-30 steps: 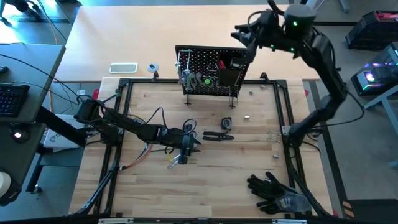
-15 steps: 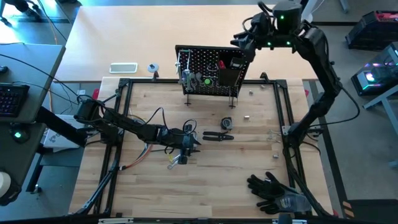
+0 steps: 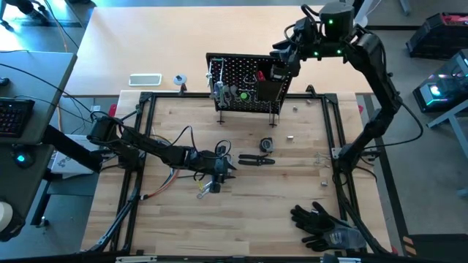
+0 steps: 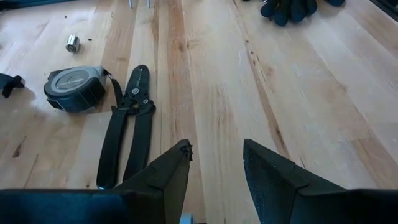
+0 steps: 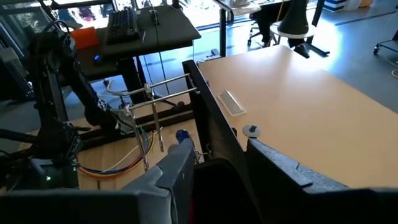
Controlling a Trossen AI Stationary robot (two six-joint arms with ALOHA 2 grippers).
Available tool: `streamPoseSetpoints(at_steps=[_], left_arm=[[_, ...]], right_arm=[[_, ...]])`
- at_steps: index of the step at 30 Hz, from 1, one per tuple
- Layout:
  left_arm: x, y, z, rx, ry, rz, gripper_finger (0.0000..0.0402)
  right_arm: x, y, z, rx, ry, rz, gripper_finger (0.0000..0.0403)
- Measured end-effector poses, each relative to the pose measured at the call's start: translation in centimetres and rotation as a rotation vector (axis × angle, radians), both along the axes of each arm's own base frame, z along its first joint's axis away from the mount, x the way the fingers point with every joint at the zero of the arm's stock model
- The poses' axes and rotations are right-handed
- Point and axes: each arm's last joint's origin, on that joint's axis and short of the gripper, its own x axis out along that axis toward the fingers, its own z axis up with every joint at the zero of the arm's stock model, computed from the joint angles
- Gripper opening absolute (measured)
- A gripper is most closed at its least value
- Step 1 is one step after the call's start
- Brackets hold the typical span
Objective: Hang tools onto peg board
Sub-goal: Put the socket into the black bin on the peg board
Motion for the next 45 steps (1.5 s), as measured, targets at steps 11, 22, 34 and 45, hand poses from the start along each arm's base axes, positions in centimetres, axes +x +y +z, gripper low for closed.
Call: streamPoseSetpoints(at_steps=[11, 22, 34, 45], left_arm=[[0.0, 0.0, 0.0, 0.000, 0.005, 0.001, 0.0142], [0.0, 0.0, 0.0, 0.005, 0.000, -0.002, 0.0142], [0.7, 0.1, 1.4, 0.019, -0.159, -0.015, 0.0142], [0.9, 0.7, 1.7, -0.008, -0.194, 0.017, 0.0142]], right_arm=[[-0.7, 0.6, 0.8, -0.062, -0.015, -0.033, 0.0142], [-7.0, 5.6, 3.6, -0.129, -0.055, -0.179, 0.0142], [-7.5, 9.0, -0.6, 0.116, 0.314, -0.075, 0.0142], [-1.4, 10.3, -11.1, 0.231, 0.653, 0.094, 0.0142]])
